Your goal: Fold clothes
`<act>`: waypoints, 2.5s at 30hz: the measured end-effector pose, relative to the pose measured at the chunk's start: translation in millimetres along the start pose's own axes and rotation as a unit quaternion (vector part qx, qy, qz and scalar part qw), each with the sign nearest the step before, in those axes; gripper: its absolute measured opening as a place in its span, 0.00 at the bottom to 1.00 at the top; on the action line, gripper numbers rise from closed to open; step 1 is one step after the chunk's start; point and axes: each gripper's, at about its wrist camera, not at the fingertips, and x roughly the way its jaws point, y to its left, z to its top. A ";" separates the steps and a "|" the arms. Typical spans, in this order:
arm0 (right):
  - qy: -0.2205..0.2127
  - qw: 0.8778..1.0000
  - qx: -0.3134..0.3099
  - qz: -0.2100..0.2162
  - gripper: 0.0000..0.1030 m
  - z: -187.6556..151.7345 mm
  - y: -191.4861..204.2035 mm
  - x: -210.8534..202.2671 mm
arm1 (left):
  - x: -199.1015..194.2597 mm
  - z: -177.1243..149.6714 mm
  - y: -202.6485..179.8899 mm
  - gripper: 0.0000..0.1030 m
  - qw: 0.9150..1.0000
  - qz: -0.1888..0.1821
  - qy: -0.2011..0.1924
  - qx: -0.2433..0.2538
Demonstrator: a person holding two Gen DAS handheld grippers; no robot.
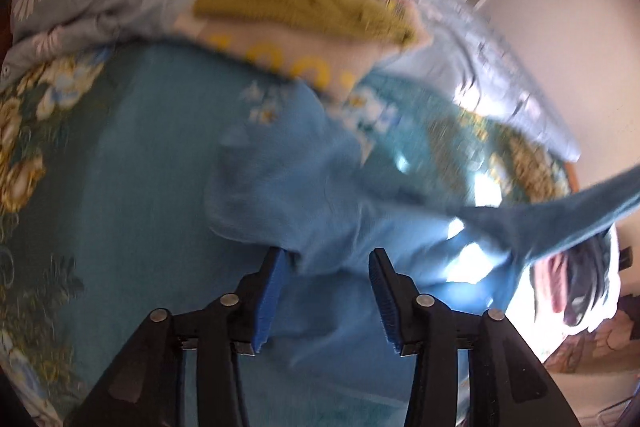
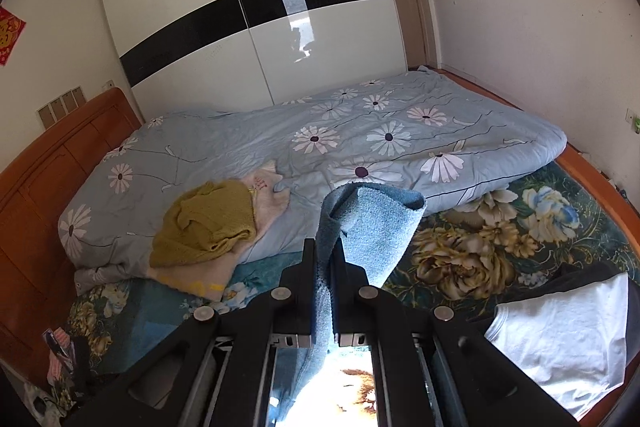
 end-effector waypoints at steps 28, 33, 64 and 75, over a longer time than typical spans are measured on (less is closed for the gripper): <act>0.038 0.997 0.025 0.064 0.05 -25.9 -15.0 11.7 | 68.1 -1.2 -279.5 0.05 0.969 -0.098 0.011 0.228; 0.062 0.996 0.033 0.061 0.07 -41.8 -17.0 13.6 | 19.5 29.3 -241.2 0.05 0.978 -0.137 -0.048 0.149; 0.384 0.894 -0.090 0.213 0.21 -201.7 272.5 278.2 | -167.9 -45.9 314.4 0.04 0.891 0.012 -0.280 -0.358; 0.445 0.875 -0.011 0.192 0.18 -228.5 310.0 363.6 | -156.1 -55.9 348.4 0.04 0.882 0.006 -0.276 -0.383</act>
